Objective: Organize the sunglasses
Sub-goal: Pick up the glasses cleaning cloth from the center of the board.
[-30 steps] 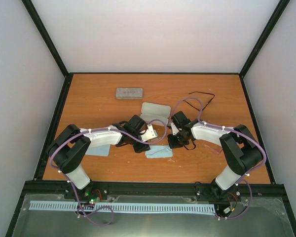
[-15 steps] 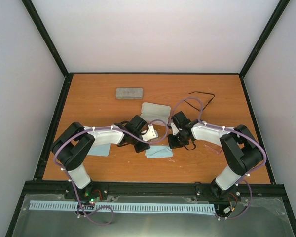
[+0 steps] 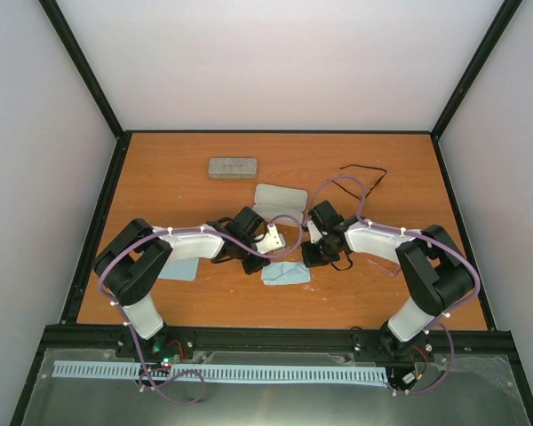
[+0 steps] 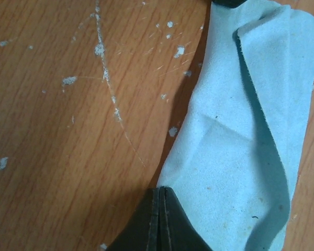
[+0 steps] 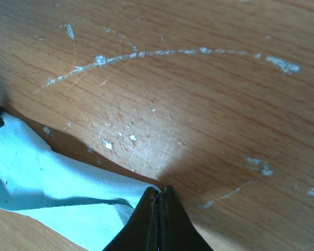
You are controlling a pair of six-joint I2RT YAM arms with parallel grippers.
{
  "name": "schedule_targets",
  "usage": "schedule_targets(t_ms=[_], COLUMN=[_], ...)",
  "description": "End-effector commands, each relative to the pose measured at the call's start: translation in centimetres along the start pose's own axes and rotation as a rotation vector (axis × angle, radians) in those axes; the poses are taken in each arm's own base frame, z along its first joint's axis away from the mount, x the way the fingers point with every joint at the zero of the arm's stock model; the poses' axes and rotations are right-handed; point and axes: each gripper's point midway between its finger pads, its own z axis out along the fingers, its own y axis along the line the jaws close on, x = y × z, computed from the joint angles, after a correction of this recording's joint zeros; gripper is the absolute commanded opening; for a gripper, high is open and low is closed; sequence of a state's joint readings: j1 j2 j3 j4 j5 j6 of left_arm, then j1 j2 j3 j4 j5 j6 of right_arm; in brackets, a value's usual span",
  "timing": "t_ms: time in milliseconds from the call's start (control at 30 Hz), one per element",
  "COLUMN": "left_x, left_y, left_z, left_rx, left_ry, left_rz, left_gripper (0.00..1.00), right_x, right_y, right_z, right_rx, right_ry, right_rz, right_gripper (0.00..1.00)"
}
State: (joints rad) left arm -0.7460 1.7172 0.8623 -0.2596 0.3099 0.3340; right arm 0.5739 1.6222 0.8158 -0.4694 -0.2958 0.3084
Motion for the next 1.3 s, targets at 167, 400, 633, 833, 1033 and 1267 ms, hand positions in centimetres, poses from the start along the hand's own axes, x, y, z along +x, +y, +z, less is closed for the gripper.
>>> schedule_targets(t_ms=[167,400,633,833,1033,1267], left_x=[-2.6,-3.5,-2.6,-2.7,-4.7,-5.7], left_y=[1.0,0.8,0.7,1.4,2.5,3.9], left_z=[-3.2,-4.4,-3.8,-3.2,-4.6,-5.5], left_rx=[-0.085,-0.096,-0.097,-0.120,-0.180,-0.238], left_ry=[-0.084,-0.133,-0.114,-0.103,-0.153,-0.183], left_rz=[0.027,0.023,0.021,0.025,0.042,0.050], left_gripper=[0.01,0.00,0.00,0.00,0.00,0.00], right_x=[1.3,0.1,0.5,0.2,-2.4,-5.3], right_y=[-1.0,-0.2,-0.4,-0.6,-0.2,0.6], right_z=[-0.4,-1.8,-1.6,-1.1,-2.7,-3.6], right_rx=[0.067,0.043,0.038,0.049,0.075,0.093], right_ry=[-0.009,-0.111,-0.121,-0.112,-0.194,-0.238], right_rz=[0.001,-0.018,-0.010,0.004,-0.021,-0.075], right_gripper=[0.03,0.03,0.03,0.03,0.03,0.03])
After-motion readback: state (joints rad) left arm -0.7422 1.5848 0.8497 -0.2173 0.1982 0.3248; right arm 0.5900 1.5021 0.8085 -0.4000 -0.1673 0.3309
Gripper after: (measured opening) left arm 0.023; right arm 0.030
